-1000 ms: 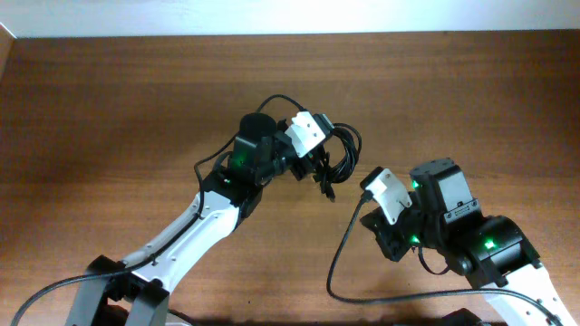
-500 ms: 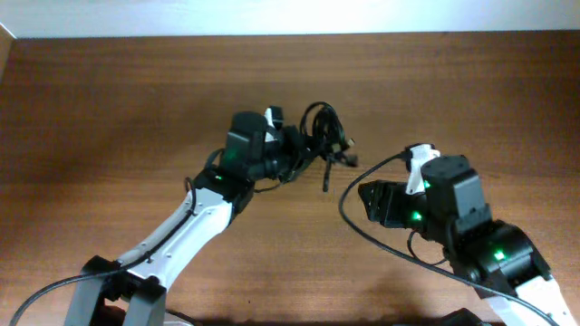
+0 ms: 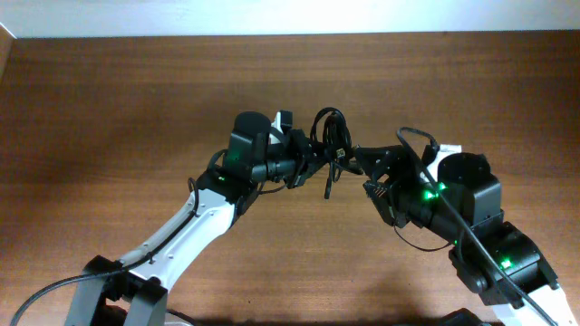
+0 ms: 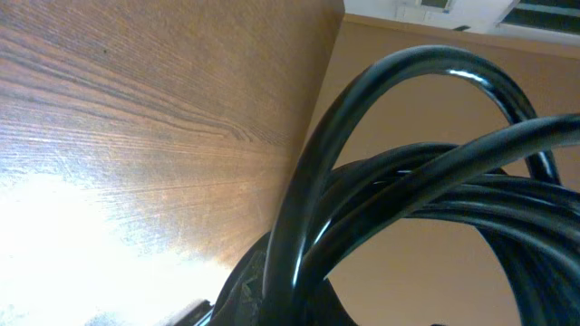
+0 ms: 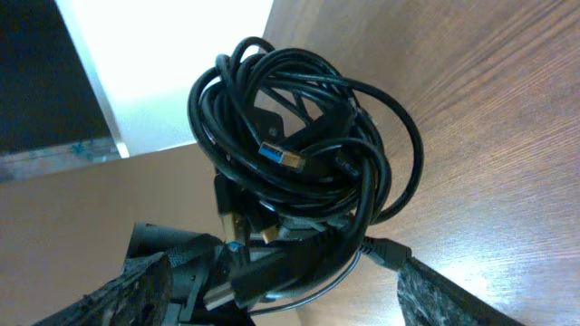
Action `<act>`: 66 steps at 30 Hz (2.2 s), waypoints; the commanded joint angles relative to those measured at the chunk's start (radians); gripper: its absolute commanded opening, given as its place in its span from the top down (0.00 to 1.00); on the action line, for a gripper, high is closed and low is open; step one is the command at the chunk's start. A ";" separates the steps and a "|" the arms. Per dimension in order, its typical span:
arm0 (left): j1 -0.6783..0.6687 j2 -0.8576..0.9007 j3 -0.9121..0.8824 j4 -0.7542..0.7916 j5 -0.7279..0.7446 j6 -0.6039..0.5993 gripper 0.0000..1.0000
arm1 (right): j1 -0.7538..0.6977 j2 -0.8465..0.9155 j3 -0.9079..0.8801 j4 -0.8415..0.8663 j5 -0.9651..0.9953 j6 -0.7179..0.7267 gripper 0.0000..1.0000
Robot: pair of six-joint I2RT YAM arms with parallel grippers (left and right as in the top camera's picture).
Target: Untangle cables
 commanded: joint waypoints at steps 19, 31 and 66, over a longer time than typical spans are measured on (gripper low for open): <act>-0.043 0.003 0.006 0.010 0.043 -0.010 1.00 | 0.005 0.062 0.013 -0.066 0.070 -0.494 0.92; -0.030 0.003 0.006 0.081 0.180 0.246 1.00 | 0.004 0.142 0.013 -0.242 0.137 -0.622 0.43; -0.334 -0.001 0.142 -0.425 -0.530 0.421 1.00 | 0.156 0.208 0.013 -0.397 0.022 -1.411 0.37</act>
